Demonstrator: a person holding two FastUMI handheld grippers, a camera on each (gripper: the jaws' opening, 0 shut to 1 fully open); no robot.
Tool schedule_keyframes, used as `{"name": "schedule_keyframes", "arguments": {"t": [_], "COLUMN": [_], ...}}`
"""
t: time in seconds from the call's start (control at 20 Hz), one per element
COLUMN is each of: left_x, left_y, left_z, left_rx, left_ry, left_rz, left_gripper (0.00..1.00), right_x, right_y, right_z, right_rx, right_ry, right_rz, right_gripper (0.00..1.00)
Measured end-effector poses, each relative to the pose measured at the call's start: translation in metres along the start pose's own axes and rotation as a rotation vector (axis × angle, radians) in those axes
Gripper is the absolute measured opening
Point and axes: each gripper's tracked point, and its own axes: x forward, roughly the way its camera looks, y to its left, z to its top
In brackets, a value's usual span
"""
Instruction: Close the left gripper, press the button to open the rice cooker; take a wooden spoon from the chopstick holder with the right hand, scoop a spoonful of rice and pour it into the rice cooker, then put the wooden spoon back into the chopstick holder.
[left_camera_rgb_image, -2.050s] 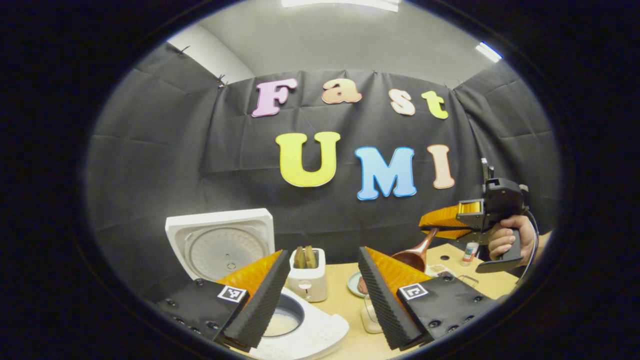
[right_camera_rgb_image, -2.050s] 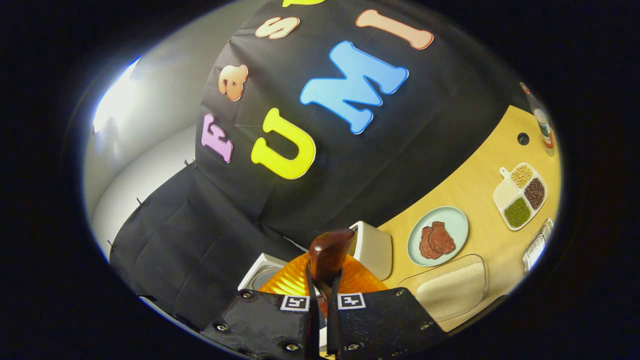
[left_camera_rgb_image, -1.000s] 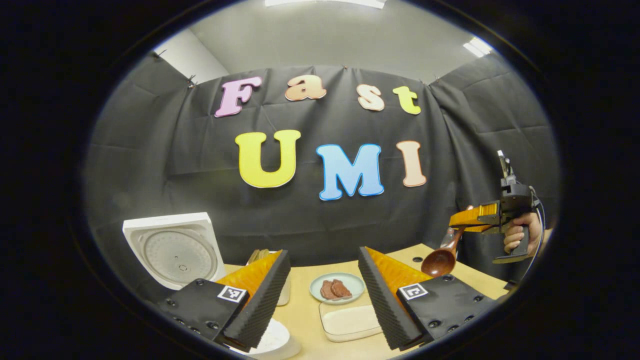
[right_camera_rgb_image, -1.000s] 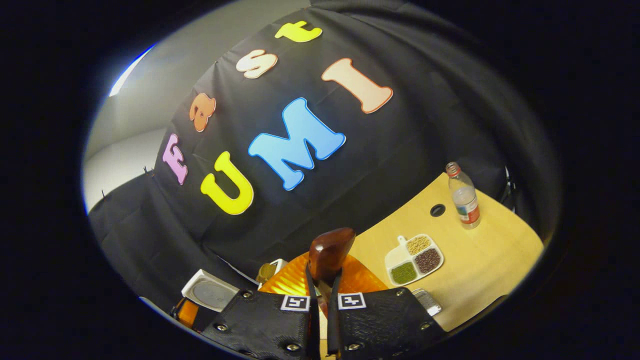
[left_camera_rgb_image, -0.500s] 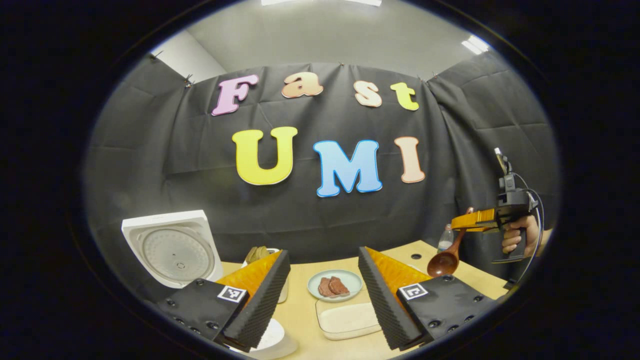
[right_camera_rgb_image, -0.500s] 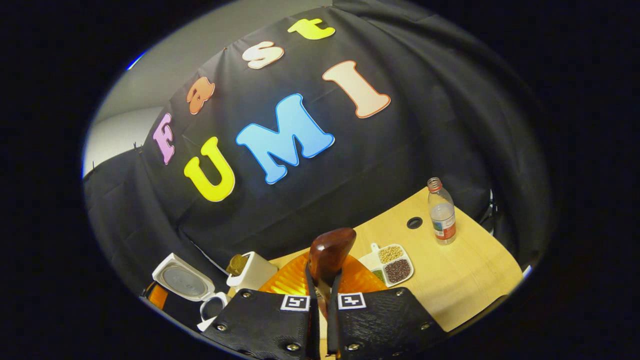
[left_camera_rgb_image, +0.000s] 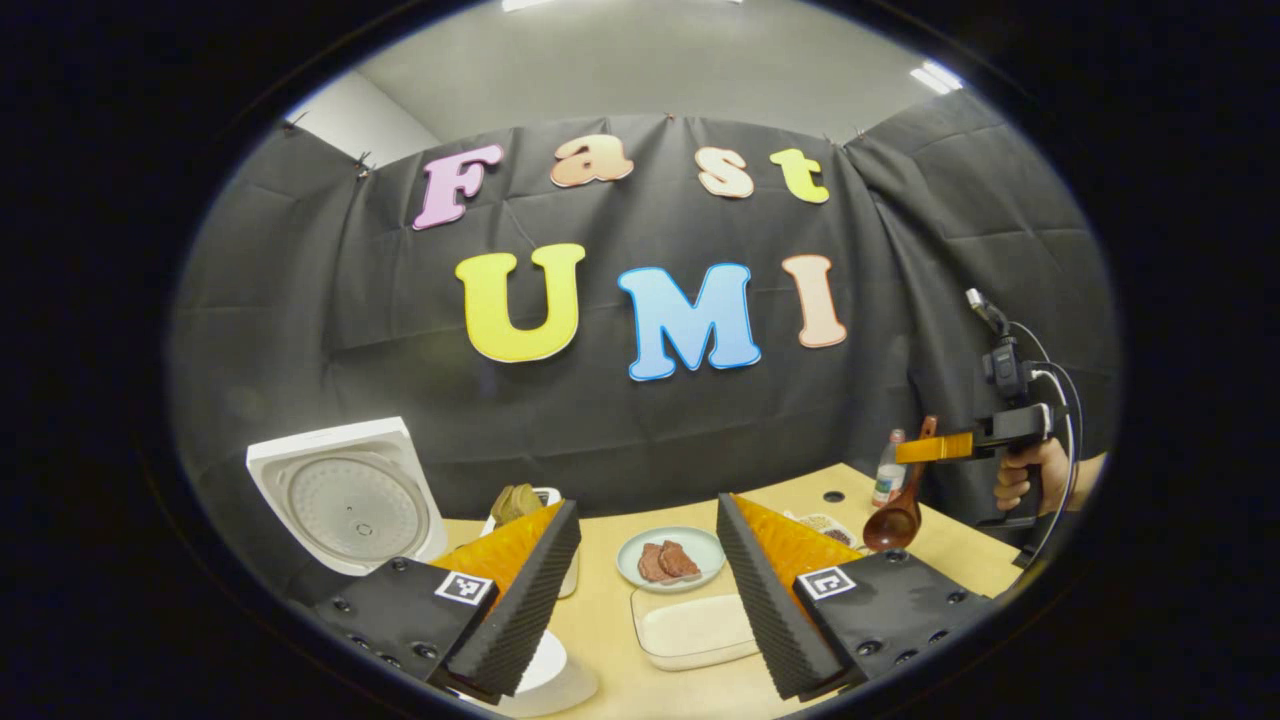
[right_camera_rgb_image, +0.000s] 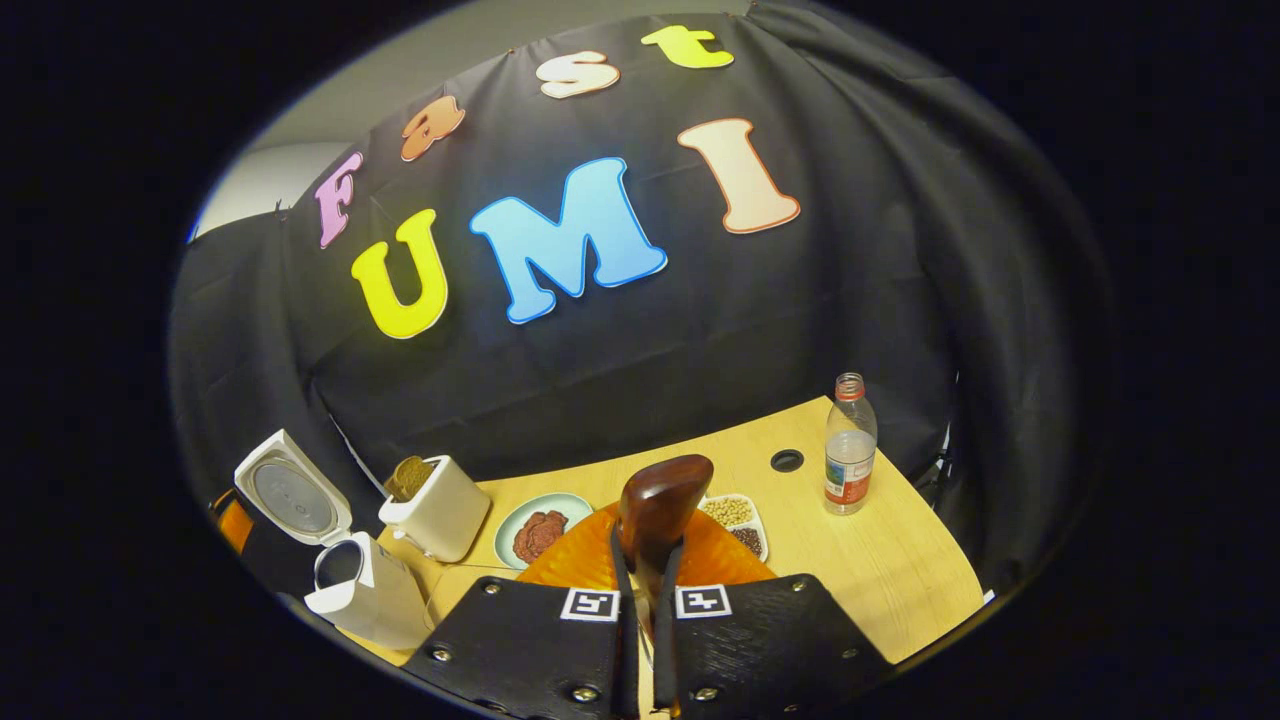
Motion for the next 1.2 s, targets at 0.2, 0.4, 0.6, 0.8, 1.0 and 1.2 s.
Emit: {"name": "schedule_keyframes", "arguments": {"t": [0.2, 0.4, 0.6, 0.8, 1.0, 1.2], "left_x": [-0.001, -0.001, -0.003, -0.003, 0.003, 0.012], "left_y": [-0.001, 0.006, 0.019, 0.028, 0.027, 0.025], "left_z": [0.004, 0.003, 0.005, 0.006, 0.013, 0.020], "left_rx": [-0.020, -0.031, -0.053, -0.057, -0.073, -0.083], "left_ry": [-0.008, 0.001, 0.003, 0.009, -0.005, -0.028], "left_rz": [-0.001, 0.030, 0.062, 0.084, 0.080, 0.062], "left_gripper": [0.99, 0.95, 0.99, 0.95, 0.99, 0.95], "right_x": [0.013, 0.028, 0.045, 0.054, 0.045, 0.009], "right_y": [-0.008, -0.014, -0.015, -0.021, -0.030, -0.052], "right_z": [-0.021, -0.048, -0.069, -0.084, -0.096, -0.065], "right_rx": [-0.009, -0.030, -0.064, -0.051, -0.046, -0.089], "right_ry": [0.031, 0.075, 0.105, 0.128, 0.165, 0.090], "right_rz": [-0.020, -0.050, -0.078, -0.120, -0.141, -0.227], "right_gripper": [0.06, 0.06, 0.06, 0.06, 0.23, 0.99]}}
